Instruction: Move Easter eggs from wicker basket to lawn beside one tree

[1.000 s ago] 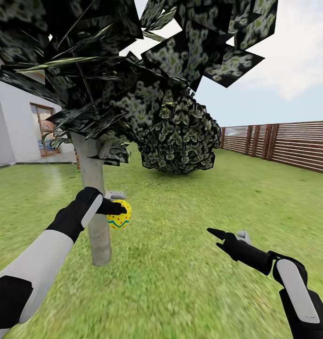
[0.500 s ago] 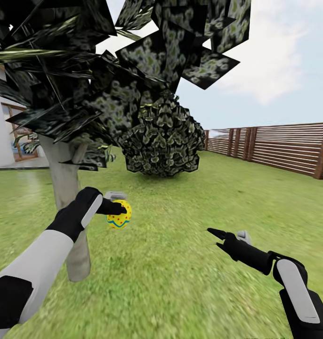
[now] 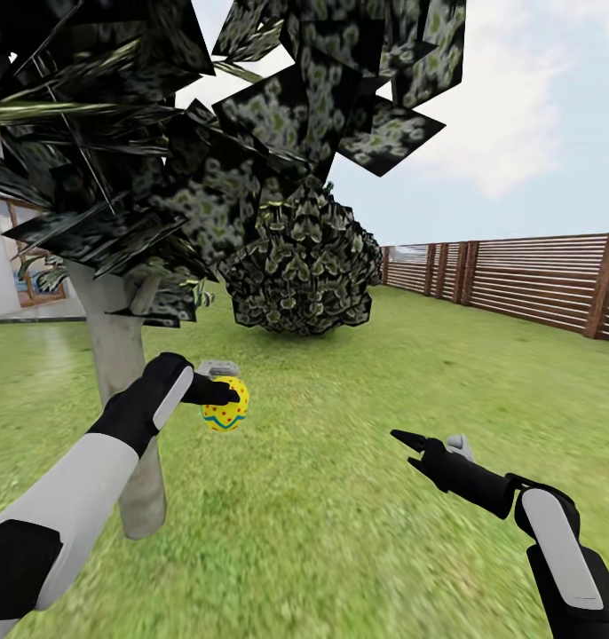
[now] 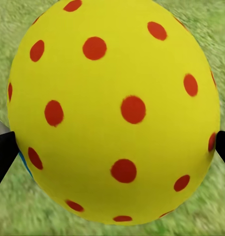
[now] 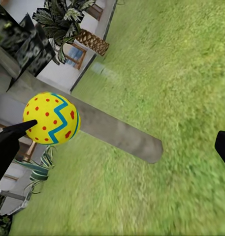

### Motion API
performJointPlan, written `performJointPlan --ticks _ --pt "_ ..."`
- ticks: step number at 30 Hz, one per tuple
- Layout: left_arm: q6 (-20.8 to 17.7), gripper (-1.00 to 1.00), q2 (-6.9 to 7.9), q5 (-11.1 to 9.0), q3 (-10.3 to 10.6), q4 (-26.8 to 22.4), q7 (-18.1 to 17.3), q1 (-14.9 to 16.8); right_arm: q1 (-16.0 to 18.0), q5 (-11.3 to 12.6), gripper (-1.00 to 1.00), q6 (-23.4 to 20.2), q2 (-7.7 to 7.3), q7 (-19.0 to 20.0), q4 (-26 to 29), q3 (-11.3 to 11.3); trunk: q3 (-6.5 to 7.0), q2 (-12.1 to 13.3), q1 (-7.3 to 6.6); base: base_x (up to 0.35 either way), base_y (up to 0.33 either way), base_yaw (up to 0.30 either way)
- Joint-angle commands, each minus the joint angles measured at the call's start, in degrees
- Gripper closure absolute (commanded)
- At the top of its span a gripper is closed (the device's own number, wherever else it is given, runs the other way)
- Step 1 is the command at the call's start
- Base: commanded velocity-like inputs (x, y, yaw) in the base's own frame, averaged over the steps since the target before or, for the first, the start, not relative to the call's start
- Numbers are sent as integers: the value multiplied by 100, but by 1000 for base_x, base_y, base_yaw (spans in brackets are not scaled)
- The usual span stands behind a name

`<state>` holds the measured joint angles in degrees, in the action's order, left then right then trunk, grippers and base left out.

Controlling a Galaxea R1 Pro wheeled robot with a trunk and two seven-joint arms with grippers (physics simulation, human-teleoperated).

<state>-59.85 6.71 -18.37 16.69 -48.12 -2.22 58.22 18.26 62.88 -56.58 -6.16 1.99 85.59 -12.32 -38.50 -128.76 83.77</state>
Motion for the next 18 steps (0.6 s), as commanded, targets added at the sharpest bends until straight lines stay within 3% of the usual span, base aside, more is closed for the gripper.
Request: performJointPlan --ticks 1,14,18 --pt "-15 100 3 19 18 -5 -21 5 7 -21 -100 -28 1 21 1 -7 11 38 -24 0 0 0" --pt "-15 100 -81 29 18 -5 -15 5 10 -16 -100 -34 2 8 -1 -18 218 560 -309 0 0 1" --pt "-15 100 -82 35 18 -5 -15 5 25 -21 -100 -53 -59 17 32 -56 260 720 -397 0 0 88"
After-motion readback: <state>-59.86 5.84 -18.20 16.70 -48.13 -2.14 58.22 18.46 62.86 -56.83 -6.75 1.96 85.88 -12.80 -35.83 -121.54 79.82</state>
